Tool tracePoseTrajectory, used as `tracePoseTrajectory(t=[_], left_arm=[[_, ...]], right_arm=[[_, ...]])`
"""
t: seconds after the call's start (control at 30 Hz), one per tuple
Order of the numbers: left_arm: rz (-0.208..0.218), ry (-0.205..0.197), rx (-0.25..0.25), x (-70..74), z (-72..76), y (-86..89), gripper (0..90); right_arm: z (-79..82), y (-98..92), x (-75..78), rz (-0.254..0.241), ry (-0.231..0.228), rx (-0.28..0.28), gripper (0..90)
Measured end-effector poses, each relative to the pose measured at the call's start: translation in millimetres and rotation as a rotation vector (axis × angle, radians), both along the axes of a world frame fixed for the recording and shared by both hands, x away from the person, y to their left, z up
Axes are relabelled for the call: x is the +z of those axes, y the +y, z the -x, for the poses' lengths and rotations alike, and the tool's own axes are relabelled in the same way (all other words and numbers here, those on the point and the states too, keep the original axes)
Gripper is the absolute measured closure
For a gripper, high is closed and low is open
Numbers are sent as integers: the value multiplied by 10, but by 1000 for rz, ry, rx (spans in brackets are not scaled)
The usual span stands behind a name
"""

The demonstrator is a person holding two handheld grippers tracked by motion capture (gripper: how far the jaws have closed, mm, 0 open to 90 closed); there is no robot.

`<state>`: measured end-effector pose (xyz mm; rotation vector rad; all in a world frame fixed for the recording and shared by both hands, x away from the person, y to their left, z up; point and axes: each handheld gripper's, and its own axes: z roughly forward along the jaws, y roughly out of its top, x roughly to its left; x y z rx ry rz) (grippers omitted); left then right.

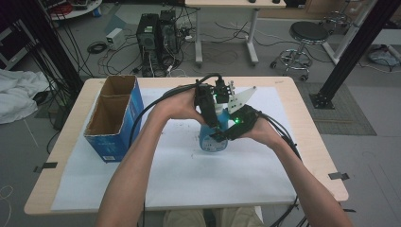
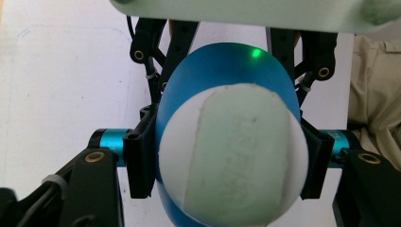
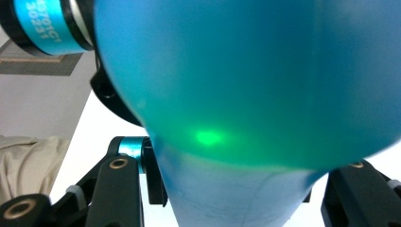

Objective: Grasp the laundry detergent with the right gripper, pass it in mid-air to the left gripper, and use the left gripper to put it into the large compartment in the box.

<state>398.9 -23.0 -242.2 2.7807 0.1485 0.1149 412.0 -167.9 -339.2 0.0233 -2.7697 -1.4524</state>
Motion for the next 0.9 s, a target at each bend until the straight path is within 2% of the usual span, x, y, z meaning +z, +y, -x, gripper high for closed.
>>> tracePoseTrajectory(t=[0.3, 0.57, 0.7, 0.9], left_arm=[[6, 2, 3, 14, 2, 9, 376], [0, 9, -3, 0, 10, -5, 376], [4, -2, 2, 8, 13, 2, 376], [-11, 1, -1, -3, 26, 4, 375]], right_arm=[[-7, -1, -8, -24, 22, 11, 412], [0, 1, -4, -18, 13, 3, 364], [2, -3, 4, -23, 13, 4, 346], [24, 8, 2, -9, 10, 9, 306]])
